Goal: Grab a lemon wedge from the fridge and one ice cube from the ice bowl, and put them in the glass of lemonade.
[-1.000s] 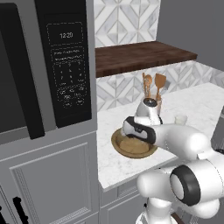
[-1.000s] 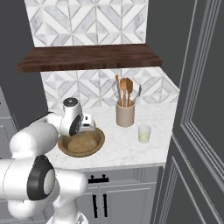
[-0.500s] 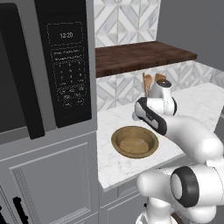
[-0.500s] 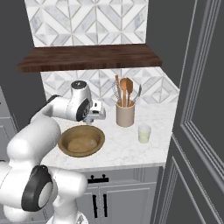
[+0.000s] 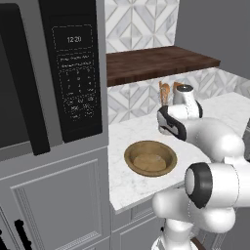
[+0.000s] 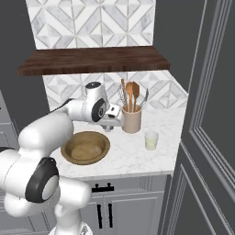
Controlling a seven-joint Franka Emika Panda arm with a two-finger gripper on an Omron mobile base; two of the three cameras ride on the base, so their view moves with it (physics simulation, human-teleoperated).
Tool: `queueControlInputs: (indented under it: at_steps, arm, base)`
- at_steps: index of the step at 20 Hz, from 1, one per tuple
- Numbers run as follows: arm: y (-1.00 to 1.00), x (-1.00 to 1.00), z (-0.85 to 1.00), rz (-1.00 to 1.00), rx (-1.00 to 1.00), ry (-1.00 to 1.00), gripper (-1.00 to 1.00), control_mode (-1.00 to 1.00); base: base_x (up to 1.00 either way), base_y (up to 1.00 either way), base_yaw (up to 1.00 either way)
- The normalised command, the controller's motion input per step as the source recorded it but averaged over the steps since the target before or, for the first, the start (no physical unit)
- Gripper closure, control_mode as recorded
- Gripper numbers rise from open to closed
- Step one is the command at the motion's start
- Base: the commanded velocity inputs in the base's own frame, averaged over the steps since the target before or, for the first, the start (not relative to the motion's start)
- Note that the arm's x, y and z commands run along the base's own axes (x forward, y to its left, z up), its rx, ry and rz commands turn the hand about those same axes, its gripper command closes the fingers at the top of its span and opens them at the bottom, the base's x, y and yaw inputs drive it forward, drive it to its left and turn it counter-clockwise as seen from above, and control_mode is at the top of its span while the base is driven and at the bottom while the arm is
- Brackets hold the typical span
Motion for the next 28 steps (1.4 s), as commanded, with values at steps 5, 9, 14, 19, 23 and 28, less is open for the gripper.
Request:
queueControlInputs:
  at_steps: [5,9,14,19,23,28]
  arm:
    - [-0.91,0.07,-0.06,-0.15,0.01,0.0,1.0,-1.0]
    - [-0.94,0.05,0.0,-0.06,0.04,0.0,1.0,-1.0]
    - [-0.59,0.27,0.0,0.0,0.03,0.0,1.0,-1.0]
    - [-0.36,0.37,-0.03,0.0,0.01,-0.01,1.0,-1.0]
    - [-0.3,0.33,-0.12,0.0,0.0,0.0,1.0,-1.0]
    - [-0.19,0.16,-0.16,0.0,0.01,0.0,1.0,-1.0]
  base:
    - [0.0,0.0,0.0]
    - [0.0,0.0,0.0]
    - [0.0,0.0,0.0]
    - [0.0,0.0,0.0]
    - [0.0,0.0,0.0]
    - [0.0,0.0,0.0]
